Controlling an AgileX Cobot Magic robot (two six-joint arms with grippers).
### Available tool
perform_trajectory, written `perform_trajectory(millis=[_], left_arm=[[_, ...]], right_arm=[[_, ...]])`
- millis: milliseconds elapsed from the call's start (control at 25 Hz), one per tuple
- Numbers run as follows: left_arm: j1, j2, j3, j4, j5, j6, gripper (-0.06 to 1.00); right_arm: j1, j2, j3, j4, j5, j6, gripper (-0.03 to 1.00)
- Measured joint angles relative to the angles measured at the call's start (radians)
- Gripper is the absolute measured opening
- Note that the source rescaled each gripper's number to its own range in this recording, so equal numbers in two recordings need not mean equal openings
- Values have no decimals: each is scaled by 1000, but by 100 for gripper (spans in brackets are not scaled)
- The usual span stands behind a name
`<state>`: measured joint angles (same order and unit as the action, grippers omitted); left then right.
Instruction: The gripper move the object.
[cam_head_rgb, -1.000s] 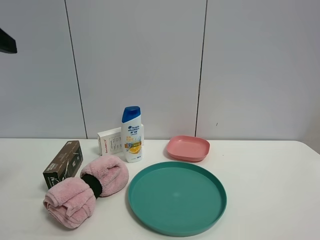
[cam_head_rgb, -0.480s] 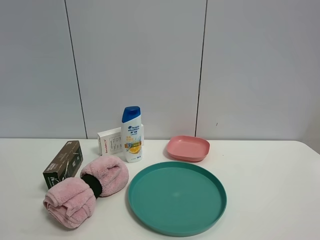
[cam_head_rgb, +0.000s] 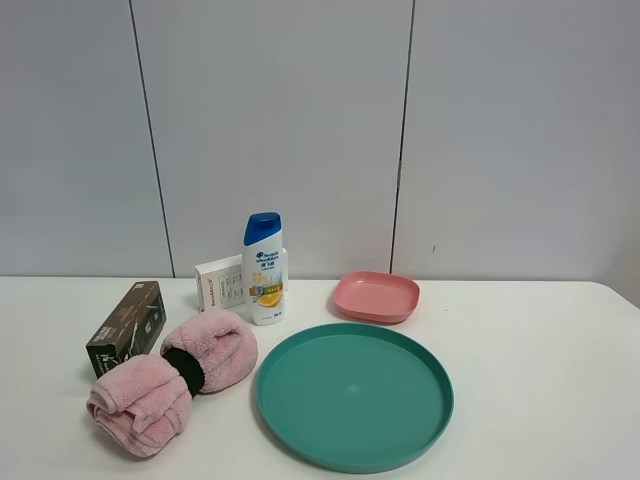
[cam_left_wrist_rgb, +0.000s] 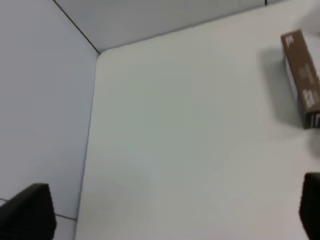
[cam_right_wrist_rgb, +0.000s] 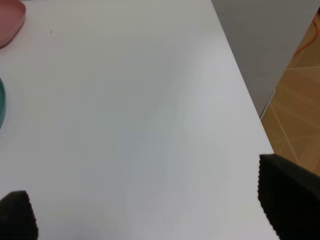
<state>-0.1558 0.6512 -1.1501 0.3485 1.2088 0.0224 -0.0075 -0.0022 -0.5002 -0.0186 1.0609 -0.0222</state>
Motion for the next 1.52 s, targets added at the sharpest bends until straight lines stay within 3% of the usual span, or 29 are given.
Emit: perform_trajectory(millis=[200,400,520,680,880,1520], left_arm=[[0,-116,95,-19,3,-39,100],[0,-233,294,-227,4,-17,100],[0,-300,413,-279,-23,-2,100],[0,-374,530,-341,-145,46,100],[0,-419,614,-356,-177,60,100],[0,-587,637,-331,-152,29,100]], right_arm=[[0,0,0,0,0,0,100],[0,0,0,0,0,0,100],[0,0,0,0,0,0,100],[0,0,0,0,0,0,100],[0,0,0,0,0,0,100],[0,0,0,0,0,0,100]])
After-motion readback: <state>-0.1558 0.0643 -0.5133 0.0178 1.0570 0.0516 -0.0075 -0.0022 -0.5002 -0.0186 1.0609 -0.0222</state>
